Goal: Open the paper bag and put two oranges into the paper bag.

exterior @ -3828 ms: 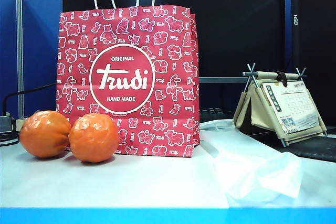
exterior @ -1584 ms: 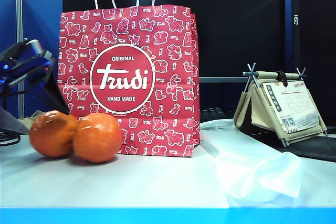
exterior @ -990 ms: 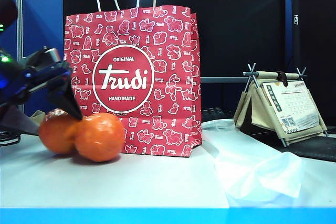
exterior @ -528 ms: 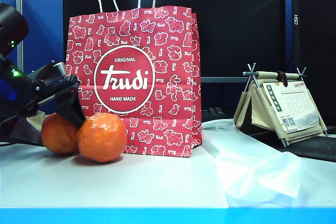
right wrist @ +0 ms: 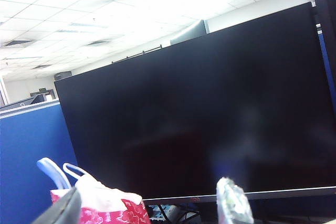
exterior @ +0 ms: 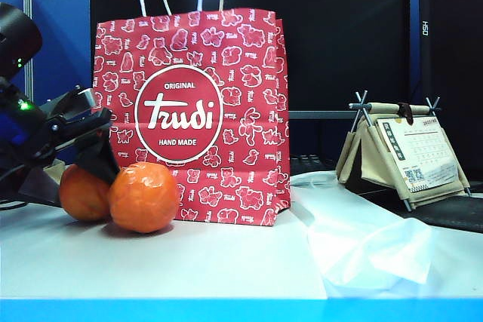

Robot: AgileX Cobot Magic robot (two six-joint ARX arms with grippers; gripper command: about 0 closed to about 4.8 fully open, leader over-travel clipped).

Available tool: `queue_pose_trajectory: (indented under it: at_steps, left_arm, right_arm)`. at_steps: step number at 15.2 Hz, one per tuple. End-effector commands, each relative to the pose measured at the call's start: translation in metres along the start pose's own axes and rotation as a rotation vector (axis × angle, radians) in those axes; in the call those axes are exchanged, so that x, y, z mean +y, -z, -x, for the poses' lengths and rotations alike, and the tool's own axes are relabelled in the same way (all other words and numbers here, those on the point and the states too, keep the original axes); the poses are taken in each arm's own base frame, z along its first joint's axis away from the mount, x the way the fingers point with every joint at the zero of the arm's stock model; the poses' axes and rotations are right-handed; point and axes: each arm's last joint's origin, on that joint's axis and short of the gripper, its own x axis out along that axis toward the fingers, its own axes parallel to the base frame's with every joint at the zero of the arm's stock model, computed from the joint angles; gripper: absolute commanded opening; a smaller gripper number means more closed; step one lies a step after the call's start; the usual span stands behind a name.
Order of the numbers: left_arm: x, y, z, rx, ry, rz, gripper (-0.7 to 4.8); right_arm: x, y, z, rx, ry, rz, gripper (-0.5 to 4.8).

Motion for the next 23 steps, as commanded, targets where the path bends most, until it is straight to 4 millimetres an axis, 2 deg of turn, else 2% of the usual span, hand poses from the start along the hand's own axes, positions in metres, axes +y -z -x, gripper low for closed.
queue_pose_trajectory:
  at_steps: [1,3,6,7,9,13,16,19,21,22,23]
  left_arm:
    - [0.004,0.003,-0.001,0.018,-0.087,-0.018,0.21]
    - [0.005,0.003,0.000,0.012,-0.121,-0.018,-0.05]
    - [0.004,0.001,0.001,0.054,-0.123,-0.017,-0.05]
    - [0.003,-0.001,0.003,0.064,-0.122,-0.023,-0.05]
    - [-0.002,-0.004,0.015,0.056,-0.120,-0.034,-0.05]
    - [-0.022,-0.022,0.071,-0.086,-0.105,-0.101,-0.05]
    - [-0.035,-0.033,0.106,-0.161,-0.078,-0.113,-0.05]
    - [-0.041,-0.041,0.119,-0.157,-0.062,-0.114,-0.05]
    - [-0.040,-0.039,0.119,-0.141,-0.062,-0.111,-0.05]
    - [-0.039,-0.035,0.118,-0.097,-0.069,-0.101,-0.05]
    - [-0.039,-0.033,0.118,-0.078,-0.072,-0.102,-0.05]
  right_arm:
    - [0.001,-0.002,0.000,-0.015,-0.003,0.005,3.33]
    - [0.001,-0.002,0.000,-0.011,-0.001,0.004,3.33]
    - [-0.001,0.006,-0.001,0.077,-0.017,-0.024,3.26]
    - [-0.001,0.008,-0.003,0.110,-0.060,-0.033,3.02]
    - [-0.003,0.012,-0.009,0.172,-0.126,-0.058,3.02]
    - [-0.011,0.019,-0.037,0.339,-0.267,-0.152,3.02]
    - [-0.012,0.017,-0.074,0.458,-0.454,-0.213,3.02]
    - [0.009,0.021,-0.137,0.527,-0.657,-0.260,3.03]
    - [0.023,0.039,-0.167,0.562,-0.749,-0.268,3.04]
    - [0.029,0.061,-0.190,0.600,-0.779,-0.289,3.06]
    - [0.028,0.075,-0.203,0.632,-0.778,-0.307,3.06]
